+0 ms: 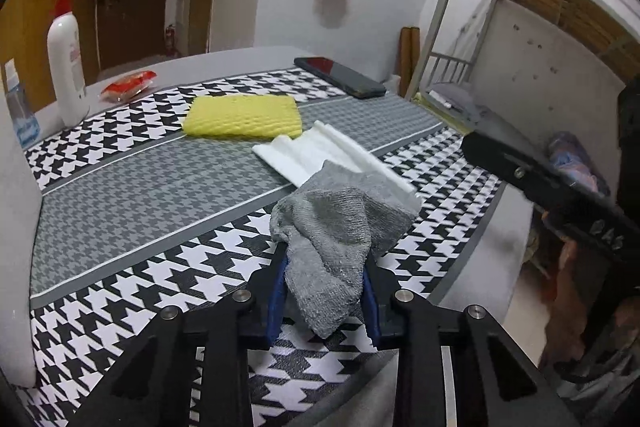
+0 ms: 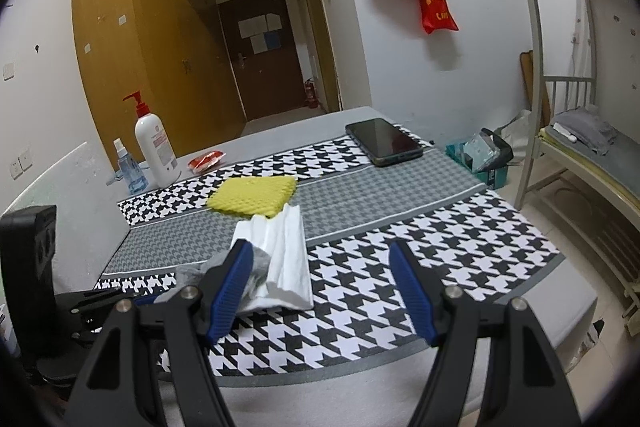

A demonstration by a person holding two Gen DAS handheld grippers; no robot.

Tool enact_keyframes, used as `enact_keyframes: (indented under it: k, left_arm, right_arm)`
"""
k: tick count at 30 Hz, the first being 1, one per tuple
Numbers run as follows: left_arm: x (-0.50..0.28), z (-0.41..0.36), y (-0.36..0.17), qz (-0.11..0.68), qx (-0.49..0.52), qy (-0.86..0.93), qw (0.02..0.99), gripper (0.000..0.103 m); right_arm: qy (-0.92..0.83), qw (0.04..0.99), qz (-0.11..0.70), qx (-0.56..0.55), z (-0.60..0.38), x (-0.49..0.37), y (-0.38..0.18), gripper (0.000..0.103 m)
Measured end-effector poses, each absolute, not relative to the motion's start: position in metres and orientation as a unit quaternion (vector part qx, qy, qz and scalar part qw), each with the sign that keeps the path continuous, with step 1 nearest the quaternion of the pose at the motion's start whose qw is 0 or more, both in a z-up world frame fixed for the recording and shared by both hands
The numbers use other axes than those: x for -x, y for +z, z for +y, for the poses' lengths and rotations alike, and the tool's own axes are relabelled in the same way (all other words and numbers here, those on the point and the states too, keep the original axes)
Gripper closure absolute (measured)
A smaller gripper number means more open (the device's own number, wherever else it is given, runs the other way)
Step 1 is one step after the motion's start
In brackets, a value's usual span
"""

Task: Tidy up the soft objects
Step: 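Grasp the white paper towel with the right gripper while the left gripper holds the grey cloth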

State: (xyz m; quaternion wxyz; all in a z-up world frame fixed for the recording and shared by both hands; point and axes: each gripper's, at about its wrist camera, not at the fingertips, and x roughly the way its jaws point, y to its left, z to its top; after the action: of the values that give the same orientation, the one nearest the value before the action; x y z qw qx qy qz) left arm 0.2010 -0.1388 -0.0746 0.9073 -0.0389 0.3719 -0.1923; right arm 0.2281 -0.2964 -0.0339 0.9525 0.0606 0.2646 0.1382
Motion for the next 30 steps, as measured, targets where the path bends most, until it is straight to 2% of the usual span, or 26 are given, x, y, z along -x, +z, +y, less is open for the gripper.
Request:
enact_keyframes:
  k: [10,20,30]
  left_arm:
    - [-0.185,-0.102,-0.049,0.337,0.048,-0.152,0.928,0.071]
    - [-0.193,-0.080,-0.067,0.366,0.047,-0.106,0.924,0.071]
    - [-0.192,-0.074,-0.071,0.359,0.051,-0.087,0.928,0.071]
  right_arm:
    - [0.140,0.947,0.282,-0.060,-0.290,-0.235,-0.042,0.028]
    - [0.158,0.941,0.296,-0.027,-0.263,-0.244,-0.045,0.028]
    - [0.176,0.934,0.310,-0.007,-0.240,-0.258,-0.049,0.028]
